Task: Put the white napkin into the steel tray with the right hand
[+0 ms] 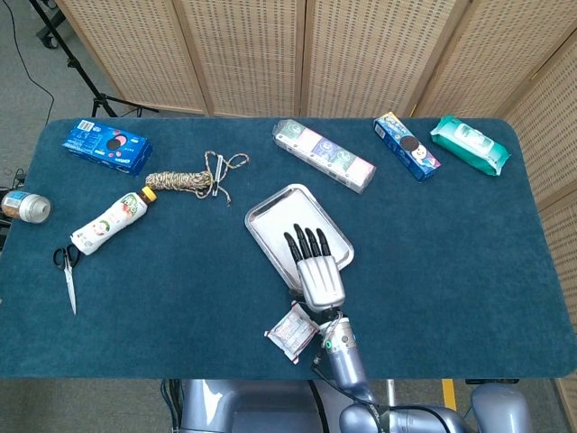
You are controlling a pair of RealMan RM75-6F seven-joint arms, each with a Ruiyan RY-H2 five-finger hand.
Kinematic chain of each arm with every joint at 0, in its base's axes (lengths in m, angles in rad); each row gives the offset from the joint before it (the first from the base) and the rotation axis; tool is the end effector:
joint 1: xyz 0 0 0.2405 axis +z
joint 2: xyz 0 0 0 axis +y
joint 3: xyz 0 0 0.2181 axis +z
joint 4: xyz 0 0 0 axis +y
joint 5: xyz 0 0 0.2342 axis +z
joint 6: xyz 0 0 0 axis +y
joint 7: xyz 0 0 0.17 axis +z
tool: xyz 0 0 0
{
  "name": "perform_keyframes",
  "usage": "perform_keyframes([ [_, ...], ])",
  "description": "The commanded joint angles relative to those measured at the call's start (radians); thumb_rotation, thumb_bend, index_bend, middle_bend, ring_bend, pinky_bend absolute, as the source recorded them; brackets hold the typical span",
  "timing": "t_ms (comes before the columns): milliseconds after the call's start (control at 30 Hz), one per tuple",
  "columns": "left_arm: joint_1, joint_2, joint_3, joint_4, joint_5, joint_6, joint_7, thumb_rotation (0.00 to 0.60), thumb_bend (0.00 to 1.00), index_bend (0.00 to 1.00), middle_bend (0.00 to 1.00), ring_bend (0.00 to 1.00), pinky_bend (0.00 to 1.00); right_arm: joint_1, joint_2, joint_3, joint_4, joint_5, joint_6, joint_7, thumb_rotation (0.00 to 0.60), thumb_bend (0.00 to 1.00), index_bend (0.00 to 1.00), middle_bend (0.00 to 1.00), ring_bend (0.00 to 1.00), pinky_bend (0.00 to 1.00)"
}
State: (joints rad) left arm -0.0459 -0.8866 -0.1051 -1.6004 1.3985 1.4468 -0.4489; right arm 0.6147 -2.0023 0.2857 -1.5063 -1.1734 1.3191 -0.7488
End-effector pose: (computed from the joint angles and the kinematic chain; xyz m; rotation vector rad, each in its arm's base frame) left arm -0.3263 0.2073 0.2081 -1.1572 -1.0684 -1.0322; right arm -0.0196 -0.2859 -0.0828 1.5905 -0.9109 1.0995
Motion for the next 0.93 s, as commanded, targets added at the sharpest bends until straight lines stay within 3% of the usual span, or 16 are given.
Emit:
perform_keyframes([
  [33,-0.001,-0.001,0.000,-0.001,0.000,-0.001,0.006,0.600,0.00,0.00,0.00,0.00,0.00,-0.006,0.060,-0.002,-0.058,-0.038,0.019,-0.008,0.600,0.14,0.05,0.00,0.00,0.00],
  [267,-0.002,-0.008,0.003,-0.007,0.005,0.004,0.030,0.600,0.00,0.00,0.00,0.00,0.00,-0.045,0.270,-0.030,-0.072,-0.125,-0.009,0.144,0.600,0.01,0.05,0.00,0.00,0.00],
  [433,-0.005,-0.020,0.004,-0.013,0.005,0.006,0.068,0.600,0.00,0.00,0.00,0.00,0.00,-0.097,0.441,-0.094,-0.064,-0.222,-0.007,0.290,0.600,0.00,0.05,0.00,0.00,0.00],
  [533,-0.010,-0.042,-0.001,-0.014,0.001,0.017,0.124,0.600,0.00,0.00,0.00,0.00,0.00,-0.177,0.528,-0.152,-0.019,-0.304,0.088,0.431,0.600,0.00,0.05,0.00,0.00,0.00],
  [733,-0.007,-0.078,-0.004,-0.020,-0.020,0.031,0.196,0.600,0.00,0.00,0.00,0.00,0.00,-0.294,0.585,-0.232,0.177,-0.384,0.224,0.646,0.600,0.00,0.05,0.00,0.00,0.00],
  [933,0.001,-0.104,-0.007,-0.009,-0.037,0.043,0.226,0.600,0.00,0.00,0.00,0.00,0.00,-0.381,0.595,-0.246,0.325,-0.351,0.276,0.792,0.600,0.00,0.05,0.00,0.00,0.00],
])
